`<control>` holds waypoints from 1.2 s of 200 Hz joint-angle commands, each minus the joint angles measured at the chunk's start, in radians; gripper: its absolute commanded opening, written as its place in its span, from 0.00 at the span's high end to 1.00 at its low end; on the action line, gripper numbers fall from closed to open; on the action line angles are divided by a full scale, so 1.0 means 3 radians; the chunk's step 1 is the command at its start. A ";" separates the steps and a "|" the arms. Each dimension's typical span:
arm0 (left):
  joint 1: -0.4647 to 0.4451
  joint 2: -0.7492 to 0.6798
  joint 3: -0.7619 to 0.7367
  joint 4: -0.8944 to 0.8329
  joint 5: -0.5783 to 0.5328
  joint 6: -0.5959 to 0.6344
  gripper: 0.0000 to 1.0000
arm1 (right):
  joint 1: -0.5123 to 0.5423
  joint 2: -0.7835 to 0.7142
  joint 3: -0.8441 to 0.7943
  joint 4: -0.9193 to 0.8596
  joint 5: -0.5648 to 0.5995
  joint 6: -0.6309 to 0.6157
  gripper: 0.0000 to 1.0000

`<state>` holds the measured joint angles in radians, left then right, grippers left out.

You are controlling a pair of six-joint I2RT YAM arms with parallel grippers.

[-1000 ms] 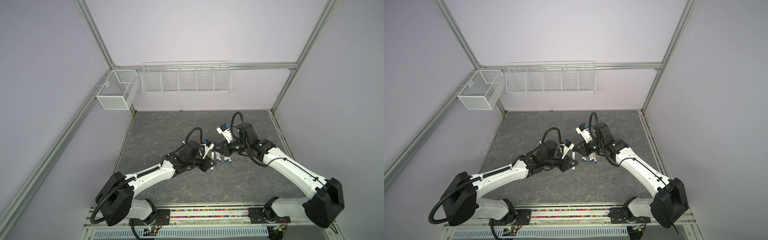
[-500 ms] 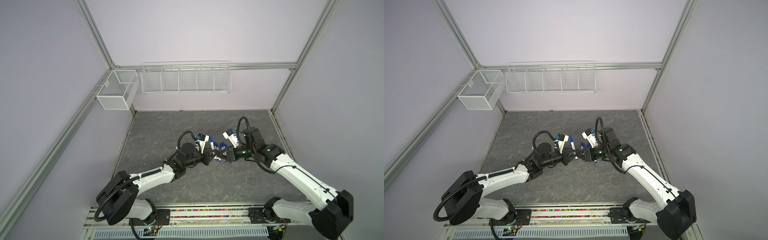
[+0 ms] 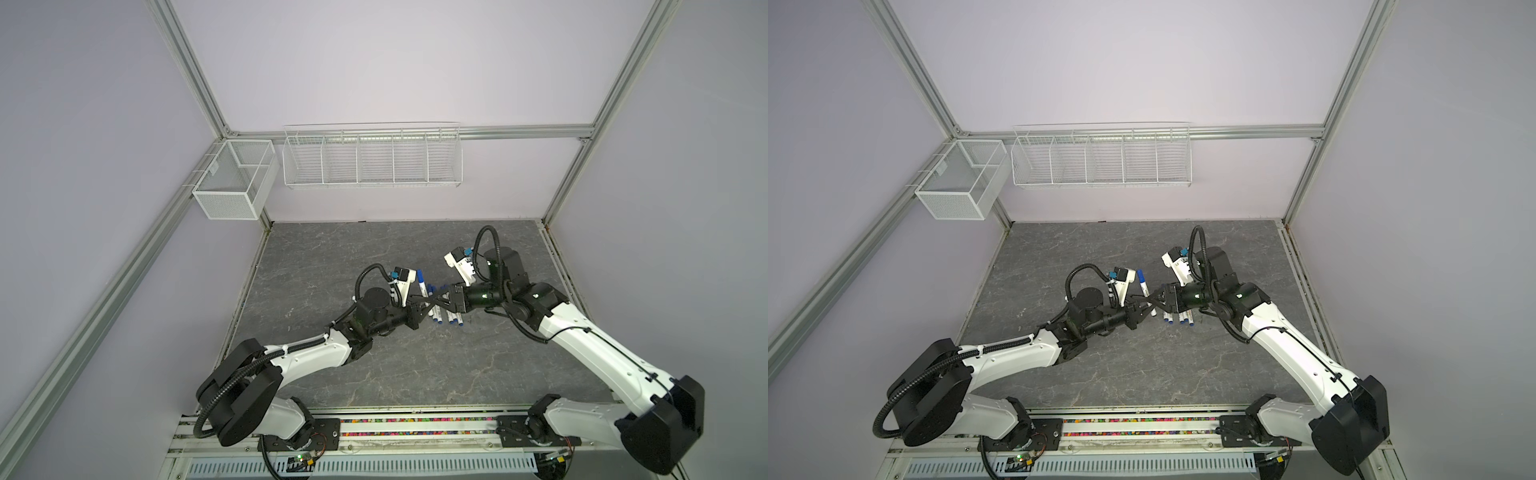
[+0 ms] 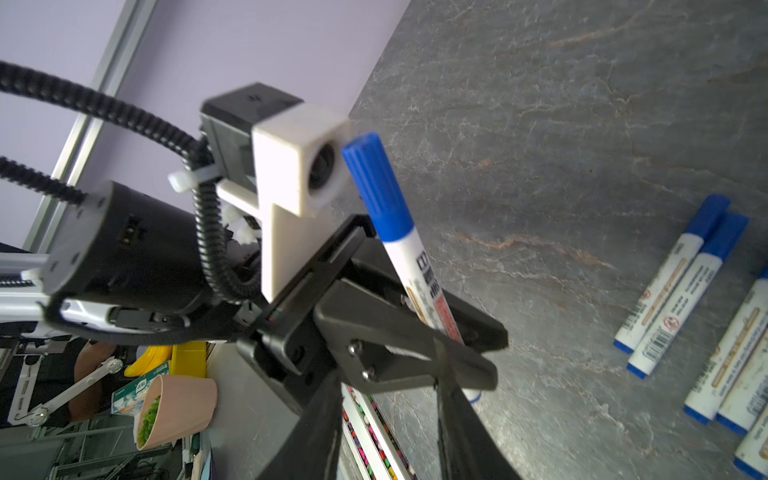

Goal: Insert the pens into the pen caps
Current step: 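Lay the capped marker by the group with the right gripper while the left releases it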

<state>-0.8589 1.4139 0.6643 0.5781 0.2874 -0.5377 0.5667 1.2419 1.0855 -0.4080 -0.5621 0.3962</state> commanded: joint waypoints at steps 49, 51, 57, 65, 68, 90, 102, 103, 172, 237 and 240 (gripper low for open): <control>-0.0068 -0.0053 -0.0026 0.0034 -0.0083 0.0056 1.00 | 0.0172 0.0477 0.0247 0.0107 0.0326 -0.0150 0.62; -0.0068 -0.0053 -0.0028 0.0033 -0.0088 0.0058 1.00 | 0.0173 0.0488 0.0247 0.0107 0.0331 -0.0154 0.62; -0.0071 -0.0055 -0.0031 0.0034 -0.0095 0.0058 1.00 | 0.0181 0.0507 0.0247 0.0107 0.0335 -0.0160 0.63; -0.0074 -0.0064 -0.0036 0.0034 -0.0101 0.0064 1.00 | 0.0191 0.0530 0.0245 0.0107 0.0336 -0.0171 0.65; -0.0075 -0.0070 -0.0039 0.0036 -0.0103 0.0064 1.00 | 0.0197 0.0536 0.0243 0.0107 0.0335 -0.0173 0.67; -0.0073 -0.0076 -0.0046 0.0036 -0.0111 0.0070 1.00 | 0.0204 0.0535 0.0198 0.0148 0.0334 -0.0152 0.79; -0.0073 -0.0077 -0.0046 0.0036 -0.0127 0.0069 1.00 | 0.0205 0.0522 0.0182 0.0151 0.0357 -0.0137 0.84; -0.0075 -0.0076 -0.0046 0.0034 -0.0126 0.0069 1.00 | 0.0204 0.0520 0.0182 0.0152 0.0359 -0.0136 0.85; -0.0078 -0.0328 -0.0142 -0.0788 -0.0418 0.0337 0.32 | -0.0153 0.0559 0.0270 -0.0292 0.0809 -0.0073 0.91; -0.0217 -0.0852 -0.0371 -0.2102 -0.1382 0.0462 0.20 | -0.0683 0.1274 0.0430 -0.1060 0.1766 -0.0323 0.89; -0.0219 -0.0876 -0.0397 -0.2106 -0.1397 0.0455 0.20 | -0.0684 0.1313 0.0438 -0.1063 0.1814 -0.0340 0.89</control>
<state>-0.9157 1.1988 0.5869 0.1040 -0.0071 -0.4141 0.3828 1.5494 1.1976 -0.6178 -0.1600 0.3393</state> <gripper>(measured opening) 0.795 0.166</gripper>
